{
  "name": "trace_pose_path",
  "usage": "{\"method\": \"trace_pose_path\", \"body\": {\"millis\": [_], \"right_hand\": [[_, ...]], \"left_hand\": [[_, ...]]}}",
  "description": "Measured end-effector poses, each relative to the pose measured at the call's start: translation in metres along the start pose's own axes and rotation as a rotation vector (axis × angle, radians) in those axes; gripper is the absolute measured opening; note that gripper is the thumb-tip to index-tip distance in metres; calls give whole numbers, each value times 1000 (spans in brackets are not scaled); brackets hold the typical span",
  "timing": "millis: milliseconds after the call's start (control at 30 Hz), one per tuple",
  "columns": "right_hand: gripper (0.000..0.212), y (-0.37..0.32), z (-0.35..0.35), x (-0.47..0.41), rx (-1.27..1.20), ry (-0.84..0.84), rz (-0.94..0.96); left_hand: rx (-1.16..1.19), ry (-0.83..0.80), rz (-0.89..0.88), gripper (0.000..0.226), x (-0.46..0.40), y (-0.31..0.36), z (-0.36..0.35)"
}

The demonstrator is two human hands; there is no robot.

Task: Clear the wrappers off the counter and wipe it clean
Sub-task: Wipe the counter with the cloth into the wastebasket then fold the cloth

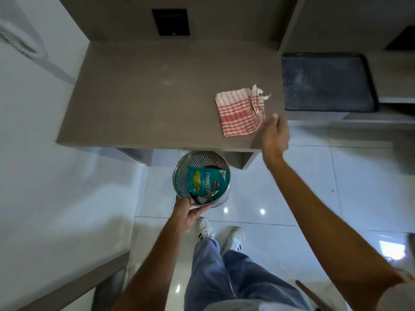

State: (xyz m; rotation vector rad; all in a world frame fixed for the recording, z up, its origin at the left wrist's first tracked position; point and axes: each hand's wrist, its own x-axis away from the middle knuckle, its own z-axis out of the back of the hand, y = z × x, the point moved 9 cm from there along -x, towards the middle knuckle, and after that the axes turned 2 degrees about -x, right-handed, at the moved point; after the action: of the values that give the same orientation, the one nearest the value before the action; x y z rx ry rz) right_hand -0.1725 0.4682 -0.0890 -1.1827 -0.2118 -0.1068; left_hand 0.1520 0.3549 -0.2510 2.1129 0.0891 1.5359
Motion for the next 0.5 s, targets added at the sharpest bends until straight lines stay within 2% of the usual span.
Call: {"method": "trace_pose_path", "body": {"millis": [67,133,167,200,233,267,333,433,500], "right_hand": [[22,33,2,32,115,-80,176],[13,86,-13,56,270,-201,200],[15,124,-27,60,357,-269,129],[33,165,-43,60,442,-345,-3],[49,211,-58,60,495,-424,-185],[54,253,-71,60,493,-475,-363],[45,316,-92,52,413,-463,-582],[34,395,-123,15,396,-338,-644],[31,438,-144,-10,393,-300,-658]], "left_hand": [[-64,-14,8,43,-17,-11,-8],[-111,-15,28,45,-38,-24,-15],[-127,-18,42,45,-53,-32,-19],[-144,-25,49,45,-71,-39,-23],[-160,-30,54,47,-92,-48,-25],[-168,-34,70,52,-114,-57,-25],[-198,-38,103,58,-162,-73,-27],[-209,13,135,74,-246,-97,-21],[-236,33,127,75,-295,-105,-23]]}}
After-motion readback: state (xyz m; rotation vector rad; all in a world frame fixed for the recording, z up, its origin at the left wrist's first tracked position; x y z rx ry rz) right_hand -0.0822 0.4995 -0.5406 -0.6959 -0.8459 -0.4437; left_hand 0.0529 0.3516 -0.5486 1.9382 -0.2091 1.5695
